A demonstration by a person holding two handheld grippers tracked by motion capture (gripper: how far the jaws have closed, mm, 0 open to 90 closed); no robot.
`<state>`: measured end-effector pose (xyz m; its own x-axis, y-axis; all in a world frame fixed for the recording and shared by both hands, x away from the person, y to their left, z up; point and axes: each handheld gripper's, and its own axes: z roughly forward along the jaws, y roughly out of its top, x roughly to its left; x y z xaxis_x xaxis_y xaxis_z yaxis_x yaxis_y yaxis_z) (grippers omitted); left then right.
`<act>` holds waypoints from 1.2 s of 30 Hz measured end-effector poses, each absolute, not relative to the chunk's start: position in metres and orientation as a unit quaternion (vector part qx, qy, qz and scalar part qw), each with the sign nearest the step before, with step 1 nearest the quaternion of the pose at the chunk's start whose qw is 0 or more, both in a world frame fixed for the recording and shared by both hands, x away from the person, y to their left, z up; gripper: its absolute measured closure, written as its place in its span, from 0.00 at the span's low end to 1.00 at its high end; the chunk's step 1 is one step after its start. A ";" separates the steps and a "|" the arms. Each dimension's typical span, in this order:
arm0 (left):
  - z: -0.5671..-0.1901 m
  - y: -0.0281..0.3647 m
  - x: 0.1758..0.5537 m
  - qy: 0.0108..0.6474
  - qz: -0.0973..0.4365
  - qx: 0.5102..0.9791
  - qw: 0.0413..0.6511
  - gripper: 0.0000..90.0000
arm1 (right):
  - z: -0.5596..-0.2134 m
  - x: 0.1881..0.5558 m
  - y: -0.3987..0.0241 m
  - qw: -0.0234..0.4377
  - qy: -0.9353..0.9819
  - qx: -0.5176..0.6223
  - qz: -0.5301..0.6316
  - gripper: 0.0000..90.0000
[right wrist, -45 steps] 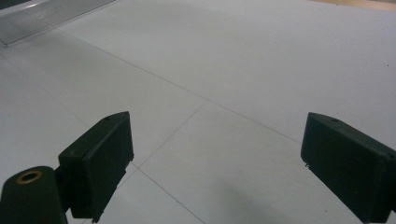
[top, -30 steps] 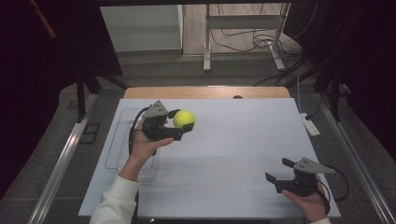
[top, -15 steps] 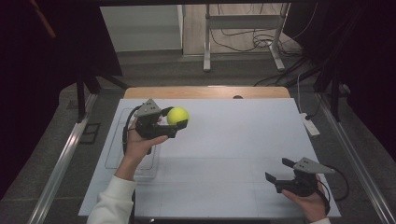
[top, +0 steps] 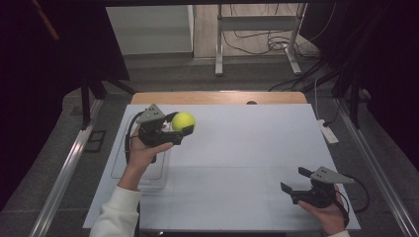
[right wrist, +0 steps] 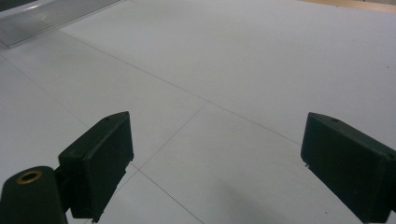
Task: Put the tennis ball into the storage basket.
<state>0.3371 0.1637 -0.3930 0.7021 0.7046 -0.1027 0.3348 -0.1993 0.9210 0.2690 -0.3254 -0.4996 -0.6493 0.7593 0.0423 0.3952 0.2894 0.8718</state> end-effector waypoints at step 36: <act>-0.401 0.186 0.345 0.382 0.205 0.745 0.507 0.30 | -0.500 0.269 -0.325 0.196 0.780 0.370 0.465 0.10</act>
